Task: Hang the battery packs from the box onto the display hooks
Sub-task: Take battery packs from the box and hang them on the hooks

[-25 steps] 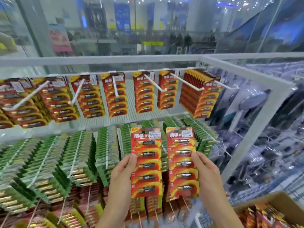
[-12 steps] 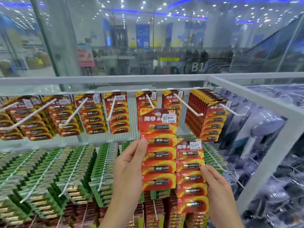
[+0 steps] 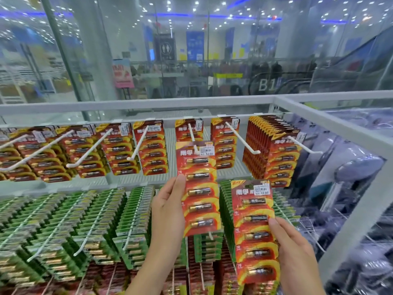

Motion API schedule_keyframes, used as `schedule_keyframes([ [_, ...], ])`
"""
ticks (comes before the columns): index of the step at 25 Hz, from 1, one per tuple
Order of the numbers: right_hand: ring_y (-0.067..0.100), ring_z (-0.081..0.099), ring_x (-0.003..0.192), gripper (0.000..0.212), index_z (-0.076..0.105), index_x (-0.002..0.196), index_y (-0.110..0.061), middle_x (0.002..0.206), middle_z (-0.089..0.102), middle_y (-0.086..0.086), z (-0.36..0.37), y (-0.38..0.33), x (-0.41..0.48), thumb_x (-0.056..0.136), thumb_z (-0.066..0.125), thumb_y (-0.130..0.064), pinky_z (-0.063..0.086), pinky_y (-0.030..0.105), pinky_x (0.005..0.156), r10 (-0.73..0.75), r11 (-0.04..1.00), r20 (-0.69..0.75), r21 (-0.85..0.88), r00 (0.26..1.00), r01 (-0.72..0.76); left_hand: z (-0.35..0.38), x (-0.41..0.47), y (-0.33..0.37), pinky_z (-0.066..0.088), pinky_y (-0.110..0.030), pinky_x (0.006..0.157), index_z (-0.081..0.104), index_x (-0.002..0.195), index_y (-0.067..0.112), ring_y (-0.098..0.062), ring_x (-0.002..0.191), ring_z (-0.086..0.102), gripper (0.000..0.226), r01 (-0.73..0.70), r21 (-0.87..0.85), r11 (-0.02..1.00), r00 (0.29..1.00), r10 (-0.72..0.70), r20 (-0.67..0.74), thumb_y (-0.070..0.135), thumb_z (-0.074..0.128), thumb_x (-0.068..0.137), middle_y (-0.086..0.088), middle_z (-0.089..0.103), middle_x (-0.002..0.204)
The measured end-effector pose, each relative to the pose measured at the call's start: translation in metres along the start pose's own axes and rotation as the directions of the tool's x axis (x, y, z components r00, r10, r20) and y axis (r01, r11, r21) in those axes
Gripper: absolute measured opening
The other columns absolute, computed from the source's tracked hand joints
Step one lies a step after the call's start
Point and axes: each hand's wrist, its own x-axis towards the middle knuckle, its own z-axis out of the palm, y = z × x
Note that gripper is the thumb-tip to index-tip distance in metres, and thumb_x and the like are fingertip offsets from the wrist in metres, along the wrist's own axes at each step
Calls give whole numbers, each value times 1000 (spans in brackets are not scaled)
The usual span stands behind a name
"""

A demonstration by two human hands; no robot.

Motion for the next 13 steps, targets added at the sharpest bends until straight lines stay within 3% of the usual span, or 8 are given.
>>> schedule_keyframes([
  [3, 22, 73, 55, 28, 78, 68, -13, 73, 77, 10, 0, -10, -1, 92, 64, -14, 49, 41, 67, -24, 999, 35, -35, 999, 25, 5, 29, -3, 65, -44, 70, 77, 107, 19, -33, 84, 79, 32, 3, 44, 999, 1000, -3, -19, 37, 50, 108, -11, 80, 98],
  [7, 23, 75, 63, 18, 80, 76, -17, 83, 78, 10, 1, -24, -4, 85, 66, -25, 55, 36, 58, -108, 990, 115, -78, 987, 117, 13, 72, -7, 64, -51, 77, 74, 113, 17, -35, 87, 78, 33, 3, 73, 997, 999, 0, -43, 37, 48, 110, -11, 80, 101],
  [13, 24, 77, 76, 19, 81, 85, -24, 94, 79, 8, 6, -37, 2, 90, 64, -32, 59, 37, 63, -206, 961, 129, -159, 970, 225, 20, 119, -13, 63, -55, 83, 75, 107, 21, -29, 85, 79, 31, -11, 108, 994, 996, 21, -90, 36, 48, 110, -7, 80, 97],
])
